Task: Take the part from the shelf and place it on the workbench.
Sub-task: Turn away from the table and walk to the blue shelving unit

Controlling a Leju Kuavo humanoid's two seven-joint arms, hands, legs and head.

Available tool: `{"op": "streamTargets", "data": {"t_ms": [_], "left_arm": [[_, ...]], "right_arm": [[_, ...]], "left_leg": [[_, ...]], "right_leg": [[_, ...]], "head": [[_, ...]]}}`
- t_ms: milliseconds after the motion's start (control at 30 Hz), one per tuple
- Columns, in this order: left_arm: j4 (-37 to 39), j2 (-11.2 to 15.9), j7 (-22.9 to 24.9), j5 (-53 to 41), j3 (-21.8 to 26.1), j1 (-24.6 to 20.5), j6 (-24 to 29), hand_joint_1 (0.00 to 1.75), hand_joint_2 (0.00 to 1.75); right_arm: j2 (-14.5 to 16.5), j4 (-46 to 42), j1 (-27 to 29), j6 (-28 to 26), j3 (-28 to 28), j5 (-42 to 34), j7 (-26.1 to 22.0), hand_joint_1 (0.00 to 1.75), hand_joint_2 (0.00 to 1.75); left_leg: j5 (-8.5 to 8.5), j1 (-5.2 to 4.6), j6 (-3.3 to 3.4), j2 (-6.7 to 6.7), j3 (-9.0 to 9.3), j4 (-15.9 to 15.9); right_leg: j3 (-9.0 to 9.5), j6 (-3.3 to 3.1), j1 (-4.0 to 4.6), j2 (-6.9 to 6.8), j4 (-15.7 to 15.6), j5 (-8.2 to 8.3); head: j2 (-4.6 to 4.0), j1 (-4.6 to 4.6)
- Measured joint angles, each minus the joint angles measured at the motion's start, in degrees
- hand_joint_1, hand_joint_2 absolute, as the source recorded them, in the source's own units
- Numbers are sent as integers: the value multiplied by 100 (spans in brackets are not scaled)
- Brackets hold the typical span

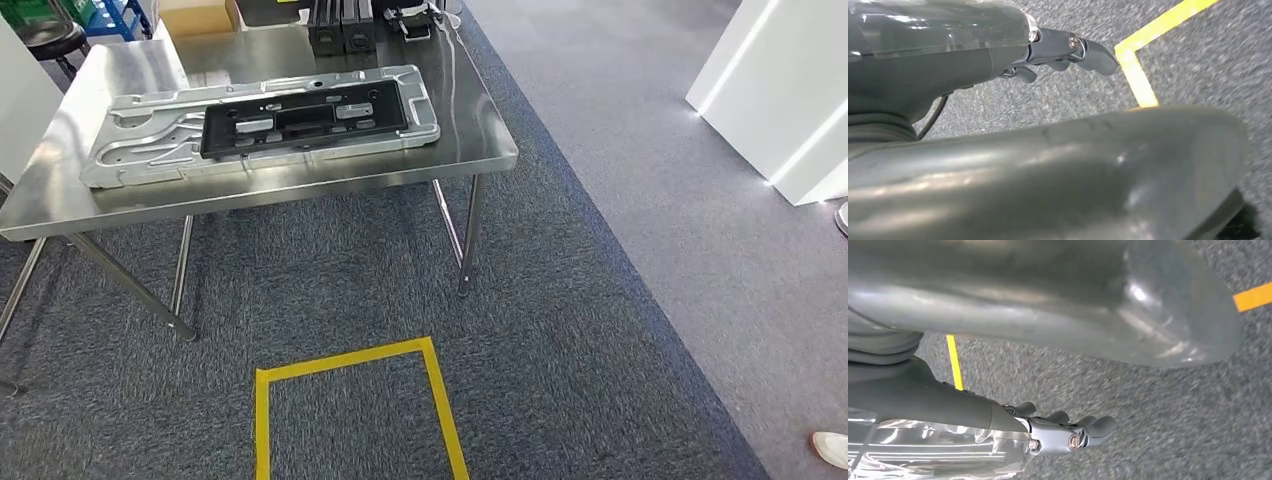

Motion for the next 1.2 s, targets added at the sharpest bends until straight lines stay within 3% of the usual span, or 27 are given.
{"op": "streamTargets", "data": {"t_ms": [33,100,133,167,200,267,300,367,400,467,500,567,600,633,667,700,733,767,800,867,900,967,1000,1033,1133,1167,1200], "left_arm": [[0,1,1,-2,0,14,-6,0,0],[0,1,2,-8,0,28,-12,0,0],[0,1,1,-13,-1,32,-13,0,0],[0,1,1,-16,-2,31,-13,0,0],[0,1,1,-18,-4,29,-14,0,0],[0,3,1,-18,-13,21,-15,0,0],[0,3,1,-19,-20,9,-15,0,0],[0,4,0,-22,-31,-20,-16,0,0],[0,4,0,-27,-34,-29,-18,0,0],[0,5,3,-33,-35,-23,-23,0,0],[0,5,6,-35,-35,-21,-25,0,0],[0,5,10,-37,-35,-23,-26,0,0],[0,4,9,-40,-36,-24,-26,0,0],[0,3,4,-45,-37,-22,-25,0,0],[0,2,-7,-52,-39,-18,-22,0,0],[0,2,-21,-60,-40,-16,-18,0,0],[0,1,-35,-66,-42,-13,-13,0,0],[0,1,-46,-72,-42,-14,-9,0,0],[0,0,-52,-75,-44,-16,-6,0,0],[0,-2,-62,-79,-50,-19,-2,0,0],[0,-3,-67,-79,-54,-21,0,0,0],[0,-3,-72,-79,-59,-24,0,0,0],[0,-3,-73,-79,-61,-22,1,0,0],[0,-3,-73,-79,-61,-16,2,0,0],[0,-3,-71,-79,-61,11,4,0,0],[0,-3,-71,-79,-62,15,4,0,0],[0,-3,-71,-79,-62,18,4,0,0]], "right_arm": [[1,4,1,-1,0,1,1,0,0],[-2,6,9,-2,0,2,3,0,0],[-2,6,18,-2,0,2,3,0,0],[-2,6,23,-2,0,2,3,0,0],[-1,6,26,-1,0,2,3,0,0],[4,7,26,0,-1,2,3,0,0],[7,8,25,0,-1,2,3,0,0],[11,8,22,7,-1,8,-2,0,0],[13,8,21,18,-1,12,-10,0,0],[12,9,36,63,-2,18,-44,0,0],[11,9,42,97,-2,18,-69,0,0],[11,12,53,178,-2,18,-116,0,0],[13,13,55,211,-2,19,-136,0,0],[14,14,57,241,-2,24,-158,0,0],[14,15,57,265,-2,28,-180,0,0],[13,15,56,285,-2,32,-200,0,0],[13,15,56,302,-2,35,-213,0,0],[12,14,52,315,-2,35,-217,0,0],[8,11,46,322,-2,35,-221,0,0],[0,5,21,326,-2,35,-229,0,0],[-4,3,10,326,-2,36,-234,0,0],[-3,4,3,326,-2,37,-240,0,0],[-2,5,2,326,-2,37,-244,0,0],[-2,5,3,325,-2,37,-245,0,0],[-5,6,19,325,-2,36,-254,0,0],[-5,6,26,326,-2,35,-256,0,0],[-5,6,30,328,-2,35,-257,0,0]], "left_leg": [[-255,10,-24,-12,-65,193],[-926,30,-58,-23,-207,871],[-1119,35,-75,-23,-241,1224],[-1157,37,-87,-23,-220,1479],[-1055,39,-95,-23,-125,1577],[-747,43,-92,-25,351,1200],[-731,37,-79,-32,711,772],[-931,17,-16,-50,1254,-15],[-1018,0,25,-56,1362,-218],[-961,-8,121,-39,1290,-261],[-892,-7,174,-22,1230,-263],[-736,-7,253,7,1069,-273],[-660,-19,275,10,972,-270],[-583,-32,282,14,871,-264],[-504,-45,284,20,764,-256],[-429,-58,280,27,656,-244],[-356,-67,274,32,550,-229],[-286,-73,265,33,451,-210],[-225,-78,251,31,372,-189],[-122,-93,206,35,277,-145],[-70,-91,173,44,256,-137],[16,-74,103,55,227,-141],[-43,-61,67,41,188,-101],[-212,-50,34,21,121,38],[-1024,-10,-49,-18,-194,1033],[-1141,0,-68,-18,-245,1351],[-1117,9,-83,-18,-213,1520]], "right_leg": [[-84,-40,-11,-11,-11,86],[-283,-77,-5,-19,0,246],[-393,-74,-1,-20,14,323],[-512,-66,-1,-21,37,399],[-635,-53,-4,-21,70,468],[-875,-13,-15,-18,160,591],[-974,16,-13,-13,213,639],[-1094,87,-5,-10,293,740],[-1121,127,-2,-10,302,797],[-1159,204,-22,-6,298,869],[-1200,236,-33,0,358,764],[-1343,282,-57,8,788,225],[-1431,302,-61,8,1151,-93],[-1499,319,-63,9,1534,-303],[-1521,329,-63,9,1840,-364],[-1466,328,-62,9,1991,-281],[-1316,314,-59,9,1946,-116],[-1054,285,-51,9,1692,34],[-684,241,-31,7,1273,83],[4,152,17,1,360,-68],[187,112,43,1,87,-154],[188,36,55,-6,-51,-126],[139,-12,50,-16,-61,-60],[77,-55,39,-31,-73,14],[-190,-107,40,-50,-69,227],[-290,-101,43,-50,-56,295],[-399,-90,41,-50,-31,360]], "head": [[0,-1],[0,0],[0,0],[0,0],[0,0],[0,-1],[0,-1],[0,-1],[0,-1],[0,1],[0,1],[0,1],[0,1],[0,0],[0,0],[0,0],[0,0],[0,0],[0,0],[0,0],[0,0],[0,0],[0,1],[0,1],[0,0],[0,0],[0,0]]}}
